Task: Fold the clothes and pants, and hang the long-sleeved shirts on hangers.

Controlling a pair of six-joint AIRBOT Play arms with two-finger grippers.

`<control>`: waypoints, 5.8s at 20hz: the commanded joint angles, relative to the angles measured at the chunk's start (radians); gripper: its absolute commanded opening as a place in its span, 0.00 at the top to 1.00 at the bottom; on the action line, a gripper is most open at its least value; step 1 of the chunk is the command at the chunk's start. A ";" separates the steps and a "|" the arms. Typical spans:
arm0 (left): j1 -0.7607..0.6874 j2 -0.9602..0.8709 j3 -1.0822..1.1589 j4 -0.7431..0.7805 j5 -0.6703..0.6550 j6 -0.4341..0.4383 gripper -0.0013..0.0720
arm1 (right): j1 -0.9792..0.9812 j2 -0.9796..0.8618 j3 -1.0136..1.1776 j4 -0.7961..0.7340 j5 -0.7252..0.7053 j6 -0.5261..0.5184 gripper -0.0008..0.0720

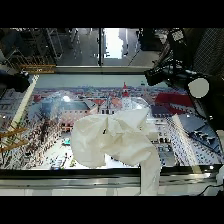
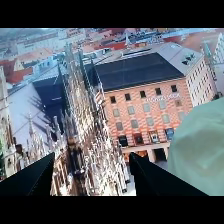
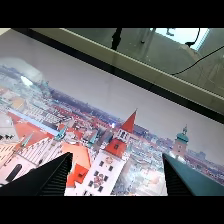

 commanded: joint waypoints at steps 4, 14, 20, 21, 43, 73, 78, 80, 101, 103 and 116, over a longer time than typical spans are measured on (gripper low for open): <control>-0.001 -0.001 0.000 -0.064 0.015 -0.002 0.31 | 0.001 0.000 0.000 0.000 -0.001 0.000 0.11; -0.001 -0.001 -0.003 -0.123 0.013 -0.330 0.31 | 0.001 0.000 0.000 0.000 -0.001 0.000 0.11; -0.016 -0.033 -0.006 -0.422 -0.053 -0.291 0.30 | 0.002 0.000 0.000 0.391 0.086 0.190 0.11; -0.037 -0.040 -0.012 -0.455 -0.095 -0.247 0.30 | 0.004 -0.001 0.001 0.452 0.161 0.184 0.11; -0.441 -0.204 -0.818 -0.291 0.504 -0.214 0.07 | 0.194 -0.157 -0.515 0.487 0.237 0.320 0.32; -0.185 0.042 -0.003 -0.558 0.197 -0.211 0.78 | 0.226 0.113 0.242 -0.021 0.390 0.342 0.96; -0.054 -0.010 -0.055 0.010 -0.184 -0.197 0.22 | 0.233 -0.158 0.242 0.188 0.402 0.311 0.96; 0.080 0.019 -0.181 0.167 -0.175 -0.193 0.22 | 0.259 -0.234 0.242 0.192 0.403 0.289 0.96; 0.897 -0.097 -0.780 -0.066 0.656 -0.177 0.50 | 0.322 -0.346 0.241 0.150 0.414 0.236 0.95; 0.886 -0.111 -0.780 -0.067 0.695 -0.178 0.50 | 0.322 -0.346 0.241 0.151 0.412 0.236 0.95; 0.875 -0.173 -0.780 -0.092 0.800 -0.177 0.76 | 0.322 -0.346 0.241 0.150 0.414 0.236 0.95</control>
